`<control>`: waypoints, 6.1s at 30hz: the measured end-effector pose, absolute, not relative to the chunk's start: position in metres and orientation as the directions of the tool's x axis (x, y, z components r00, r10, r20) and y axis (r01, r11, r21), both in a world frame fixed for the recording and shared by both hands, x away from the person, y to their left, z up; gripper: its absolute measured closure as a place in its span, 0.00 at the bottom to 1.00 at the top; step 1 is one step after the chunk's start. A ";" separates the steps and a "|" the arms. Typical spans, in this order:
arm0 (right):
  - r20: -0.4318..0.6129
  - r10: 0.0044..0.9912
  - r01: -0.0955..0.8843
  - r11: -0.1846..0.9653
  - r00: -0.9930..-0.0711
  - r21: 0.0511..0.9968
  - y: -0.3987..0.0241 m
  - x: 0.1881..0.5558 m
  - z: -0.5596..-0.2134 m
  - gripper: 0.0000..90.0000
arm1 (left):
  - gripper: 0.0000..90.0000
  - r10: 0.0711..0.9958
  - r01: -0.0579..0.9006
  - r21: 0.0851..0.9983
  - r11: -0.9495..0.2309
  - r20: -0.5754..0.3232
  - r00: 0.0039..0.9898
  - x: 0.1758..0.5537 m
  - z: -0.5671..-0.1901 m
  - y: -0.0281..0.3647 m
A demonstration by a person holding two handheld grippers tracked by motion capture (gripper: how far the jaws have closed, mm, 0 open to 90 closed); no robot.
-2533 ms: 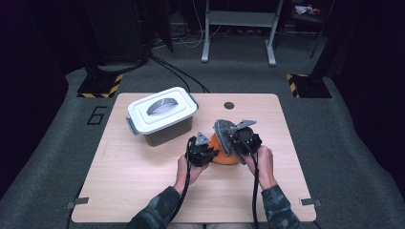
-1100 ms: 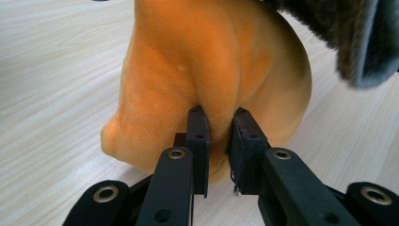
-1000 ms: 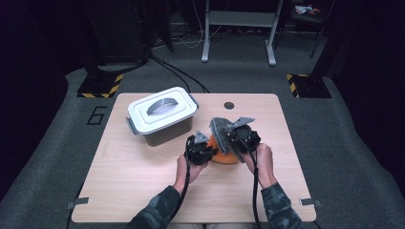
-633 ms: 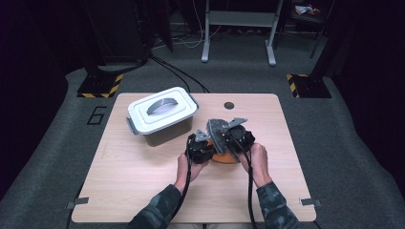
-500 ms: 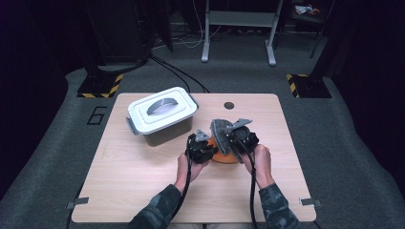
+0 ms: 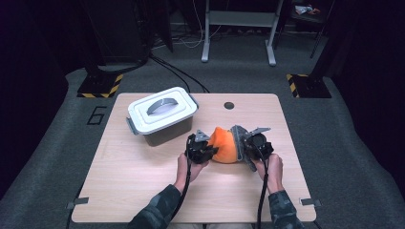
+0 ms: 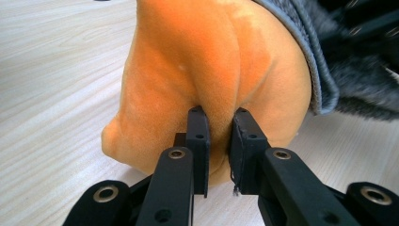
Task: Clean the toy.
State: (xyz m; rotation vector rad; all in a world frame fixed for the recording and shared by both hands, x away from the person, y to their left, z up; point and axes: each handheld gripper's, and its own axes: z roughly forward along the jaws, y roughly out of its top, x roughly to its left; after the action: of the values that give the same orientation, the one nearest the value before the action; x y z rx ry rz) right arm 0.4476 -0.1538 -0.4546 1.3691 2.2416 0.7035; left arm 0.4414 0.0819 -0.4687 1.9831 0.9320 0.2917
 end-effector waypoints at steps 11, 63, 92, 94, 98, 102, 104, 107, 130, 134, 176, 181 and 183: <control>-0.043 0.918 0.743 0.346 -0.394 0.573 -0.169 0.451 -0.476 0.83 | 0.88 0.711 0.502 0.812 -0.298 -0.163 0.685 0.439 -0.469 0.084; -0.127 0.851 0.564 0.442 -0.510 0.697 -0.113 0.457 -0.410 0.84 | 0.88 0.692 0.442 0.806 -0.393 -0.058 0.720 0.441 -0.473 0.086; -0.239 0.780 0.521 0.579 -0.579 0.627 -0.084 0.444 -0.409 0.83 | 0.87 0.715 0.502 0.810 -0.303 -0.154 0.682 0.429 -0.481 0.087; -0.232 0.783 0.528 0.575 -0.577 0.625 -0.087 0.444 -0.409 0.83 | 0.87 0.716 0.502 0.809 -0.305 -0.153 0.681 0.430 -0.481 0.087; -0.223 0.798 0.542 0.557 -0.560 0.629 -0.094 0.445 -0.412 0.83 | 0.87 0.716 0.502 0.812 -0.298 -0.158 0.680 0.430 -0.483 0.088; -0.211 0.809 0.556 0.541 -0.548 0.631 -0.102 0.446 -0.416 0.83 | 0.87 0.713 0.506 0.810 -0.297 -0.164 0.682 0.431 -0.483 0.089; -0.208 0.819 0.565 0.530 -0.535 0.633 -0.106 0.447 -0.418 0.83 | 0.87 0.713 0.506 0.811 -0.295 -0.165 0.681 0.431 -0.484 0.089; -0.203 0.832 0.583 0.516 -0.517 0.628 -0.113 0.448 -0.421 0.83 | 0.87 0.712 0.504 0.810 -0.298 -0.164 0.683 0.432 -0.484 0.090; -0.101 0.891 0.730 0.424 -0.443 0.536 -0.152 0.468 -0.474 0.83 | 0.87 0.715 0.503 0.814 -0.289 -0.166 0.679 0.432 -0.486 0.093; -0.102 0.899 0.737 0.410 -0.426 0.538 -0.156 0.465 -0.468 0.83 | 0.87 0.716 0.507 0.813 -0.286 -0.171 0.677 0.432 -0.486 0.093; -0.219 0.828 0.600 0.531 -0.516 0.598 -0.116 0.452 -0.422 0.83 | 0.86 0.706 0.487 0.816 -0.311 -0.144 0.693 0.431 -0.484 0.090; -0.191 0.855 0.650 0.495 -0.482 0.576 -0.129 0.456 -0.434 0.83 | 0.86 0.705 0.487 0.814 -0.316 -0.142 0.695 0.431 -0.484 0.091; -0.180 0.863 0.666 0.483 -0.473 0.568 -0.134 0.458 -0.440 0.83 | 0.86 0.705 0.487 0.814 -0.316 -0.142 0.695 0.431 -0.485 0.091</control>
State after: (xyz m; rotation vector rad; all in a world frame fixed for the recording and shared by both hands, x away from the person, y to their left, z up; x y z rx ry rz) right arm 0.4583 -0.1340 -0.4400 1.2670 2.2870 0.5946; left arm 0.4313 0.0909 -0.4846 1.9816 0.9181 0.2979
